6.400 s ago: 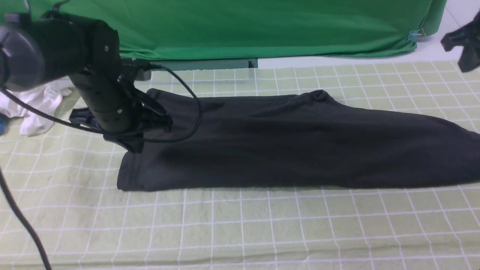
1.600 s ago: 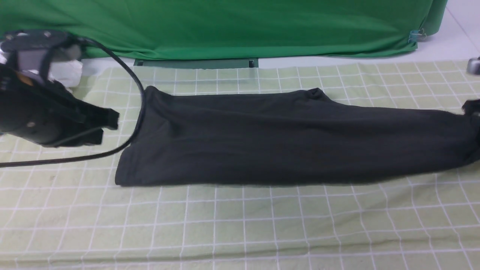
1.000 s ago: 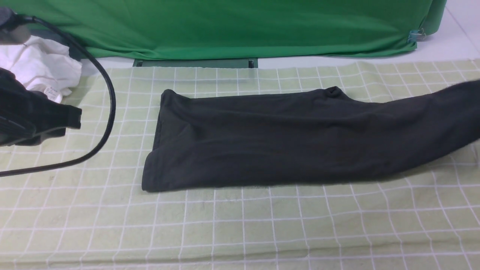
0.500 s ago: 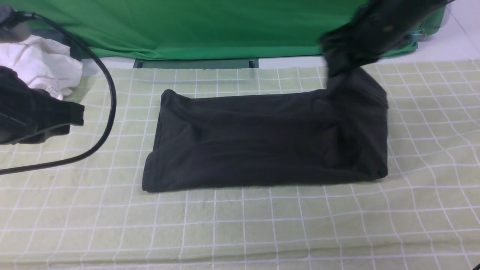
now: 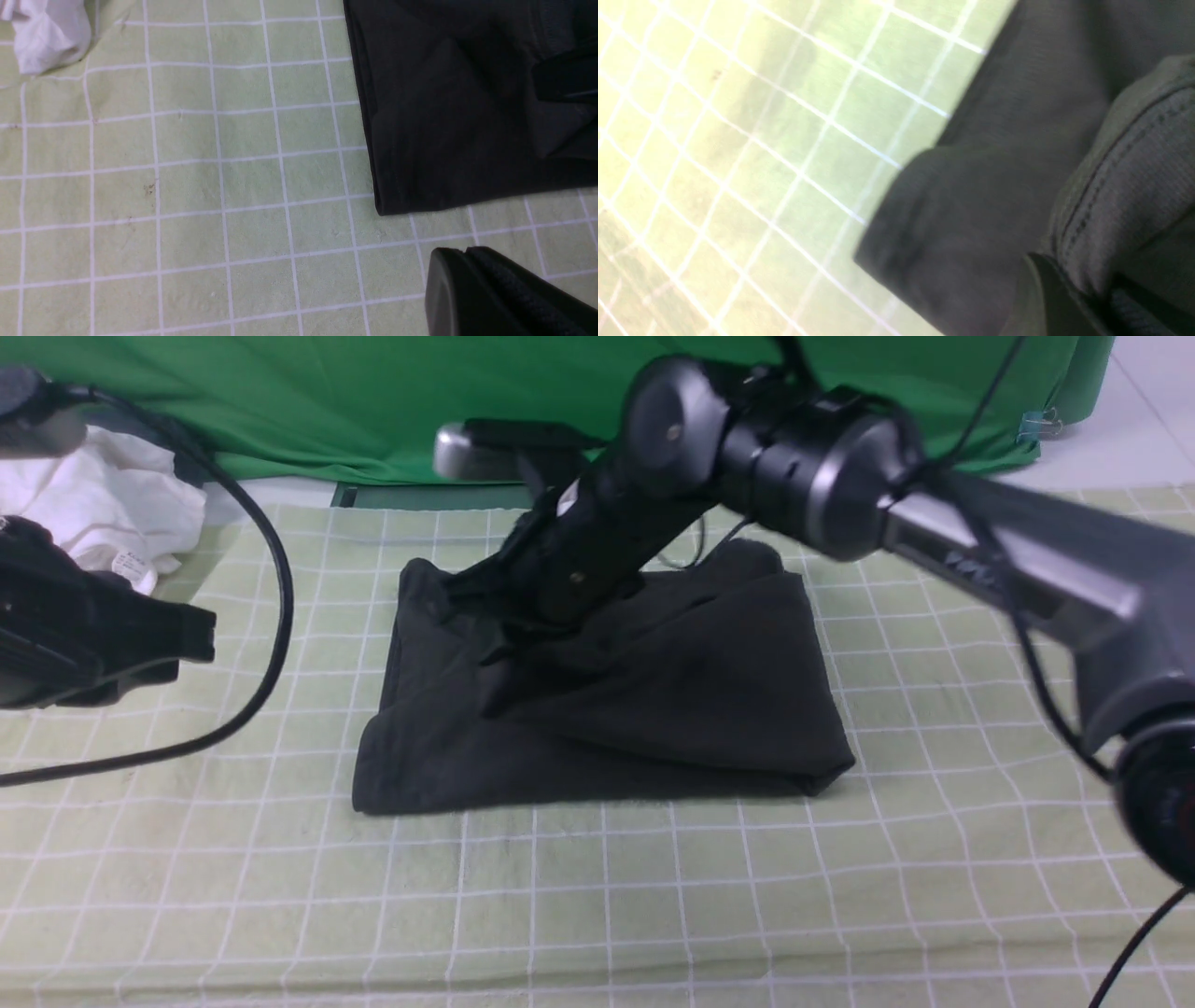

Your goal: Fold a long-sleeved shirt over a green coffee tablecloth.

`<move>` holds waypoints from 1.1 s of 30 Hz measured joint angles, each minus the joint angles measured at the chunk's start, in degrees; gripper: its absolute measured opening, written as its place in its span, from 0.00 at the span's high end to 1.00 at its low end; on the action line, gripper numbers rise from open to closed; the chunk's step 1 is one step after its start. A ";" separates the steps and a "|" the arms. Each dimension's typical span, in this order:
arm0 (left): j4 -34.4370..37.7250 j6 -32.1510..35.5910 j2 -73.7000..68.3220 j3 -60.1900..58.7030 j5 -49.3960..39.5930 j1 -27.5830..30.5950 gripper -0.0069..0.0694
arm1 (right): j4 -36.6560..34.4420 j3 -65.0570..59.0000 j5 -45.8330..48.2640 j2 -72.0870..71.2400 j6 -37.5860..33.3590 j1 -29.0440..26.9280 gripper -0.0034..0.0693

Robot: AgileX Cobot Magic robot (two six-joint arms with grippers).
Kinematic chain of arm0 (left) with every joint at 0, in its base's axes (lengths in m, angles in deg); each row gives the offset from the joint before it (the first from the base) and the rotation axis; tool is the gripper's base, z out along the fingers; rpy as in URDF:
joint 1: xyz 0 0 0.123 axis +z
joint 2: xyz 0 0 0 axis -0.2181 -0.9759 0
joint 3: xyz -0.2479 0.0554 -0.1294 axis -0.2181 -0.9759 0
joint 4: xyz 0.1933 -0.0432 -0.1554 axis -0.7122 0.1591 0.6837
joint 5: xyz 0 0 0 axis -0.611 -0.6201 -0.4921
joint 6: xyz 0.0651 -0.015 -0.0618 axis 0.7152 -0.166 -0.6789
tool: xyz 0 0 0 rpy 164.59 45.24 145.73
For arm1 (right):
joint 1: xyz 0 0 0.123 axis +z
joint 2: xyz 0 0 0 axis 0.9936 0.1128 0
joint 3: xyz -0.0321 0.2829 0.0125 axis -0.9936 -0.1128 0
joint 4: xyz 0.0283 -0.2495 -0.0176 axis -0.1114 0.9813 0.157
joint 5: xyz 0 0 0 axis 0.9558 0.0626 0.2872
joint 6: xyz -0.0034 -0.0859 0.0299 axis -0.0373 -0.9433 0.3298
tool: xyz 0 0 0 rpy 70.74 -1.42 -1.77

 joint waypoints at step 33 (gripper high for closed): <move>3.14 -3.01 -7.49 -0.74 6.55 0.00 0.89 | 13.20 29.42 22.09 4.47 -9.12 -12.90 0.92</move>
